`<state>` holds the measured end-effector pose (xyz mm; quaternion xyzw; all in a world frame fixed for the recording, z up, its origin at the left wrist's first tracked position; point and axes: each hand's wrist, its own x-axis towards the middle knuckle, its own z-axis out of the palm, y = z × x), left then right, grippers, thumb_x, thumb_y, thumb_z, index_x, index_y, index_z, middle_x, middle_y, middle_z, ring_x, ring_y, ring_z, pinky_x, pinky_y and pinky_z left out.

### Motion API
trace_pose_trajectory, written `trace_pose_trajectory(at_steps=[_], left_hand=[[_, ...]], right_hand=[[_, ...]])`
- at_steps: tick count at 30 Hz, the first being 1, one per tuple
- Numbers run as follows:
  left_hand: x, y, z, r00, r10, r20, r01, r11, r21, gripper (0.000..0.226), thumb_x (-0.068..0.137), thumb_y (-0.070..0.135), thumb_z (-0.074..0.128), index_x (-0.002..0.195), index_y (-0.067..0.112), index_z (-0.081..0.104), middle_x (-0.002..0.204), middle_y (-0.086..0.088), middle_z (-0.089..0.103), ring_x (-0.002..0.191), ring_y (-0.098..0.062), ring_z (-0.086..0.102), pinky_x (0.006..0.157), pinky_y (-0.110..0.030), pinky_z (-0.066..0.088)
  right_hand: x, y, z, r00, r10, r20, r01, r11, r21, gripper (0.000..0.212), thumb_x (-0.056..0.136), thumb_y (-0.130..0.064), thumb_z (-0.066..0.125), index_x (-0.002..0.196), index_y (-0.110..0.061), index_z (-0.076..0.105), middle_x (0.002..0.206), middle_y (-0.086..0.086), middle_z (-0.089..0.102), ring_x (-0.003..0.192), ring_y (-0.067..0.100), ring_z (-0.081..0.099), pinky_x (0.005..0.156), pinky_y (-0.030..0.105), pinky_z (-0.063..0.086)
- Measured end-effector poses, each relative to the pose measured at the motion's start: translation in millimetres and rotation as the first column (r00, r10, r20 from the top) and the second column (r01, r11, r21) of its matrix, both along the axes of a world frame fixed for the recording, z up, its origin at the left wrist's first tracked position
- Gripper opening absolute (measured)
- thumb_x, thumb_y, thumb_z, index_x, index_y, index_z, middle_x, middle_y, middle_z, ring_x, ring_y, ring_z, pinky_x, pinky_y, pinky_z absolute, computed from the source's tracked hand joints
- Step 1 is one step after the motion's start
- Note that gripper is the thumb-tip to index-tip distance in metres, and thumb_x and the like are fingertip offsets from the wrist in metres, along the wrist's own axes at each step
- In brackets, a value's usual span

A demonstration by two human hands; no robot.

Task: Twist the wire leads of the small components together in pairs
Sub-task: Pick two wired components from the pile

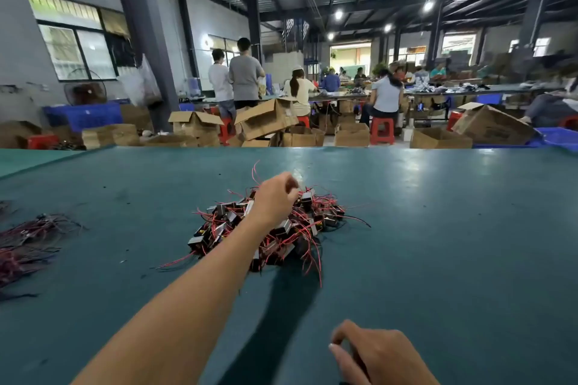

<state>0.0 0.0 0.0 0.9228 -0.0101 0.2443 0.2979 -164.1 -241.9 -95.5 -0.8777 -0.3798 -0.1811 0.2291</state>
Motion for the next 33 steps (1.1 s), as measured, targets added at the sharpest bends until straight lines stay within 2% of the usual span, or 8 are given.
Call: trace_pose_trajectory(at_steps=[4, 7, 9, 13, 16, 22, 30, 33], left_hand=[[51, -15, 11, 0.955, 0.094, -0.28, 0.067, 0.855, 0.515, 0.05, 0.096, 0.025, 0.058, 0.145, 0.026, 0.046, 0.149, -0.002, 0.049, 0.133, -0.026, 0.047, 0.112, -0.05, 0.033], [77, -15, -4, 0.878, 0.135, -0.459, 0.195, 0.775, 0.601, 0.068, 0.095, 0.044, 0.058, 0.155, 0.036, 0.025, 0.162, 0.003, 0.028, 0.146, -0.027, 0.031, 0.118, -0.065, 0.014], [84, -13, -18, 0.842, 0.151, -0.517, 0.219, 0.781, 0.584, 0.065, 0.096, 0.05, 0.055, 0.153, 0.036, 0.028, 0.159, 0.001, 0.035, 0.142, -0.031, 0.037, 0.114, -0.064, 0.027], [77, -11, -40, 0.908, 0.161, -0.386, 0.125, 0.777, 0.618, 0.044, 0.1, 0.049, 0.048, 0.139, 0.03, 0.047, 0.142, -0.004, 0.053, 0.132, -0.03, 0.046, 0.103, -0.054, 0.042], [63, -16, -49, 0.92, 0.176, -0.35, 0.092, 0.771, 0.63, 0.046, 0.099, 0.051, 0.047, 0.14, 0.029, 0.045, 0.141, -0.005, 0.051, 0.13, -0.031, 0.048, 0.103, -0.055, 0.038], [21, -14, -65, 0.95, 0.153, -0.271, 0.029, 0.822, 0.569, 0.038, 0.102, 0.037, 0.043, 0.14, 0.03, 0.039, 0.137, -0.006, 0.052, 0.123, -0.031, 0.054, 0.104, -0.057, 0.034], [-10, -13, -47, 0.99, 0.112, 0.09, -0.135, 0.939, 0.316, 0.023, 0.098, 0.033, 0.06, 0.119, 0.024, 0.057, 0.096, 0.004, 0.074, 0.092, -0.02, 0.069, 0.114, -0.05, 0.029], [-30, -17, -26, 0.969, 0.06, 0.241, -0.107, 0.976, 0.188, 0.025, 0.097, 0.035, 0.062, 0.118, 0.02, 0.061, 0.094, 0.0, 0.075, 0.085, -0.022, 0.069, 0.1, -0.045, 0.045]], right_hand=[[9, -6, -8, 0.978, -0.004, -0.211, 0.02, 0.997, 0.074, 0.029, 0.093, -0.056, 0.041, 0.101, -0.033, 0.057, 0.083, -0.006, 0.069, 0.074, 0.002, 0.059, 0.075, 0.013, 0.046], [16, -4, -13, 0.952, -0.056, -0.3, 0.07, 0.997, 0.036, 0.033, 0.091, -0.06, 0.04, 0.106, -0.034, 0.052, 0.081, -0.009, 0.063, 0.07, -0.004, 0.052, 0.076, 0.011, 0.044], [17, -4, -14, 0.947, -0.036, -0.319, 0.053, 0.998, 0.044, 0.043, 0.085, -0.066, 0.033, 0.108, -0.034, 0.049, 0.084, -0.009, 0.062, 0.071, -0.006, 0.051, 0.077, 0.011, 0.043], [18, -6, -13, 0.929, -0.027, -0.37, 0.037, 0.999, 0.02, 0.056, 0.078, -0.071, 0.024, 0.108, -0.033, 0.052, 0.088, -0.01, 0.064, 0.067, -0.007, 0.049, 0.074, 0.01, 0.041], [16, -8, -13, 0.94, 0.012, -0.341, 0.009, 0.998, 0.062, 0.034, 0.09, -0.06, 0.04, 0.103, -0.032, 0.055, 0.07, -0.013, 0.056, 0.064, -0.006, 0.049, 0.071, 0.011, 0.041], [10, -11, -5, 0.934, 0.074, -0.35, -0.051, 0.996, 0.072, 0.016, 0.097, -0.041, 0.051, 0.101, -0.028, 0.058, 0.079, -0.005, 0.068, 0.065, 0.0, 0.048, 0.068, 0.015, 0.04], [9, -16, -10, 0.915, 0.119, -0.384, -0.05, 0.981, 0.186, 0.009, 0.095, -0.036, 0.053, 0.091, -0.029, 0.056, 0.071, 0.003, 0.065, 0.062, 0.017, 0.052, 0.062, 0.03, 0.043], [9, -16, -11, 0.911, 0.125, -0.393, -0.035, 0.973, 0.228, 0.011, 0.093, -0.038, 0.053, 0.089, -0.029, 0.056, 0.069, 0.003, 0.064, 0.06, 0.016, 0.053, 0.062, 0.033, 0.045]])
